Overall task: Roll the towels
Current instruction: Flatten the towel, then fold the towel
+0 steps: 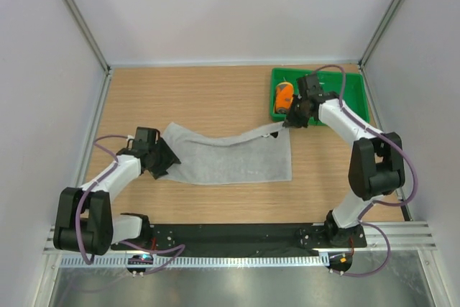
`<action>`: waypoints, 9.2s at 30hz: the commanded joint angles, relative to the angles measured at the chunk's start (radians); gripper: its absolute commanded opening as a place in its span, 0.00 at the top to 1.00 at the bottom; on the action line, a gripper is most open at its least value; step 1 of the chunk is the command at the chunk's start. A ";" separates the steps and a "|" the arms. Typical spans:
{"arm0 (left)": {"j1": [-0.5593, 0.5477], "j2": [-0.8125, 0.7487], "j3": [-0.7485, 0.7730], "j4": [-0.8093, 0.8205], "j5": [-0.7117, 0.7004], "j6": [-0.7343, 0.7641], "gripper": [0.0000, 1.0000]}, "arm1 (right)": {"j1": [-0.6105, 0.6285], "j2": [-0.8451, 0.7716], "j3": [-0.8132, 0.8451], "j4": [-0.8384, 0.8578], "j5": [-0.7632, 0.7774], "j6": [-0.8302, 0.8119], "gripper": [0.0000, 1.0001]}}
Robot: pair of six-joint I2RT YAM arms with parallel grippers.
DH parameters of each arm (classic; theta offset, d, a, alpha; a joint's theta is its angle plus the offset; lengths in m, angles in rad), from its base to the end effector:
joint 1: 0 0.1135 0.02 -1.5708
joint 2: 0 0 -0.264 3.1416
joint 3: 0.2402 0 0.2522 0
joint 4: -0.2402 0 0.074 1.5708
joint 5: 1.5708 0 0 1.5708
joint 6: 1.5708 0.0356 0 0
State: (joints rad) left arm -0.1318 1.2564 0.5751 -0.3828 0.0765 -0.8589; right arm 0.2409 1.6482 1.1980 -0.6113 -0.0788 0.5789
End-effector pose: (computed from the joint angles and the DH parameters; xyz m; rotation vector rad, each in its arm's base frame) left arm 0.2173 -0.0316 0.1611 -0.9351 2.5332 -0.4232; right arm 0.3300 0.0839 0.2285 0.4238 2.6470 0.3750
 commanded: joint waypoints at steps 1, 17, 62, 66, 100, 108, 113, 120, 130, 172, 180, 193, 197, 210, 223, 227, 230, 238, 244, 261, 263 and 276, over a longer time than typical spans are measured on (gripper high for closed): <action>-0.003 -0.035 0.000 -0.036 -0.026 0.026 0.38 | -0.041 0.083 0.135 -0.008 0.042 0.029 0.99; -0.005 -0.178 -0.003 -0.151 -0.066 0.026 0.33 | -0.048 -0.195 -0.014 -0.090 0.108 -0.036 0.25; -0.003 -0.029 -0.057 0.024 -0.178 -0.012 0.92 | 0.040 -0.159 -0.400 0.091 -0.167 0.009 0.99; -0.003 -0.074 -0.054 0.009 -0.172 -0.012 1.00 | 0.040 -0.212 -0.384 0.055 -0.164 0.009 0.99; -0.020 0.057 0.025 -0.056 -0.210 0.075 0.78 | 0.057 -0.318 -0.364 -0.008 -0.177 -0.002 0.99; -0.022 0.061 0.049 -0.067 -0.221 0.087 1.00 | 0.057 -0.300 -0.400 0.036 -0.200 -0.001 0.99; -0.022 -0.101 0.062 -0.149 -0.215 0.064 1.00 | 0.057 -0.329 -0.416 0.032 -0.200 -0.001 0.99; -0.022 -0.342 0.152 -0.352 -0.179 0.041 1.00 | 0.058 -0.508 -0.419 -0.060 -0.179 0.021 0.99; -0.026 -0.545 0.256 -0.580 -0.144 0.014 1.00 | 0.057 -0.683 -0.452 -0.220 -0.164 0.042 0.99; 0.069 0.141 0.480 -0.286 -0.144 0.215 1.00 | -0.080 0.015 -0.061 -0.099 -0.246 -0.030 0.99; 0.090 0.267 0.538 -0.268 -0.184 0.189 1.00 | -0.092 0.116 0.005 -0.077 -0.262 -0.019 0.56; 0.104 0.131 0.583 -0.347 -0.201 0.202 0.04 | -0.106 -0.177 -0.096 -0.116 -0.028 -0.050 0.07; 0.104 0.019 0.517 -0.363 -0.179 0.237 0.04 | -0.106 -0.244 -0.264 -0.047 -0.087 -0.040 0.13; 0.104 -0.198 0.333 -0.373 -0.167 0.343 0.06 | -0.107 -0.159 -0.393 0.090 -0.127 -0.030 0.32; 0.104 -0.201 0.319 -0.364 -0.132 0.353 0.08 | -0.107 -0.168 -0.399 0.093 -0.082 -0.028 0.93; 0.104 -0.216 0.322 -0.390 -0.110 0.371 0.09 | -0.106 -0.269 -0.368 0.021 0.000 -0.036 0.99; 0.101 -0.248 0.322 -0.407 -0.096 0.380 0.09 | -0.068 -0.311 -0.318 -0.036 0.059 -0.042 0.99; 0.100 -0.261 0.292 -0.355 -0.021 0.396 0.10 | 0.204 -0.254 -0.097 -0.134 0.175 0.021 0.99; 0.100 -0.272 0.290 -0.352 -0.018 0.396 0.10 | 0.368 -0.094 0.138 -0.179 0.194 0.059 0.99; 0.100 -0.344 0.279 -0.346 -0.058 0.383 0.10 | 0.670 0.326 0.748 -0.258 0.179 0.108 0.99; 0.100 -0.347 0.281 -0.349 -0.066 0.383 0.10 | 0.689 0.361 0.782 -0.262 0.172 0.113 0.99; 0.100 -0.368 0.279 -0.358 -0.126 0.377 0.09 | 0.748 0.482 0.894 -0.193 0.091 0.156 0.99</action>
State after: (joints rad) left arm -0.0322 0.9108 0.8593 -0.7593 -0.0257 -0.4862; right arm 0.9714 2.1174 2.0483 -0.8558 0.0444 0.7109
